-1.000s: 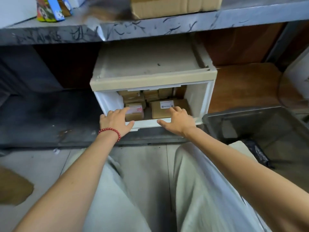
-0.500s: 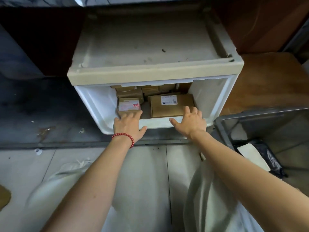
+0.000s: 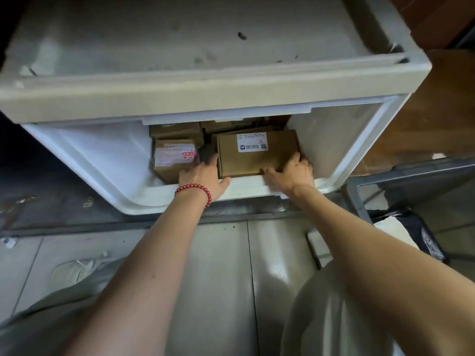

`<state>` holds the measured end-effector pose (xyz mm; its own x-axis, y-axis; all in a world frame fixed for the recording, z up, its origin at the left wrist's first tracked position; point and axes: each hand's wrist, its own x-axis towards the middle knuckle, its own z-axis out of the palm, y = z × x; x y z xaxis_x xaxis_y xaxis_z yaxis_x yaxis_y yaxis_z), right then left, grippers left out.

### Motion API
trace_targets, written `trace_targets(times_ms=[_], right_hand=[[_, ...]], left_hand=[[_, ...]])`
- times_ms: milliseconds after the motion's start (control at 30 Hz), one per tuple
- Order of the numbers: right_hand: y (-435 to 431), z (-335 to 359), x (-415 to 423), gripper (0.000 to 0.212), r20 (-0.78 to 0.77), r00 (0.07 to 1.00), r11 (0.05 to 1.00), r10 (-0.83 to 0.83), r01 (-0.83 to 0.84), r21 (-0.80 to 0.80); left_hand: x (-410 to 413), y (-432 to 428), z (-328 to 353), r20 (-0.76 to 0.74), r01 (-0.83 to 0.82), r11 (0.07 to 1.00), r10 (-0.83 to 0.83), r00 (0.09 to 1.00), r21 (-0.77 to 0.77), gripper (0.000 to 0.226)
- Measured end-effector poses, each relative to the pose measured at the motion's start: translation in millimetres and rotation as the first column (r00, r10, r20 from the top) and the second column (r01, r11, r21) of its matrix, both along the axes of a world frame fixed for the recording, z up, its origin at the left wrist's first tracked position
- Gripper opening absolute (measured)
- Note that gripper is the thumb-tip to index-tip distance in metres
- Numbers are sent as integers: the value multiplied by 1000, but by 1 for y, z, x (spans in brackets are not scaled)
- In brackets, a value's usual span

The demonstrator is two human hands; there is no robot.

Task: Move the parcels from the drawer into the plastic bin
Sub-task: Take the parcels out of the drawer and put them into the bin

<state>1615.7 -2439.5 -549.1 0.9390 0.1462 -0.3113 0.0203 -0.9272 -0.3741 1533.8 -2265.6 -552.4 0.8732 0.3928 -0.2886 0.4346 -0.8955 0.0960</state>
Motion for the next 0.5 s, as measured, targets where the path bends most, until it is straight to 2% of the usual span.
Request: trace_targets(times_ms=[100,200,300,433,500], right_hand=[[3,0,8,86,-54,987,976,-154,160,146],[6,-2,8,89,-85,987,988,-135,140,60],[9,-4,7,97,-139,984,993,-114,109,-37],[10,-5,12,107,-235,963,991,-129,129,-17],[9,-5,13,104,-234,962,988,-142,153,30]], left_hand=[[2,-7,-12,1,-15,991,15,1000,-135,72],[4,-9,-13,23,-122,963,131,991,-242,75],[8,-2,-9,1,-295,854,326,945,-428,79],[6,0,-4,23,-307,794,374,927,-525,74],[3,-1,-5,41,-298,773,385,922,-560,72]])
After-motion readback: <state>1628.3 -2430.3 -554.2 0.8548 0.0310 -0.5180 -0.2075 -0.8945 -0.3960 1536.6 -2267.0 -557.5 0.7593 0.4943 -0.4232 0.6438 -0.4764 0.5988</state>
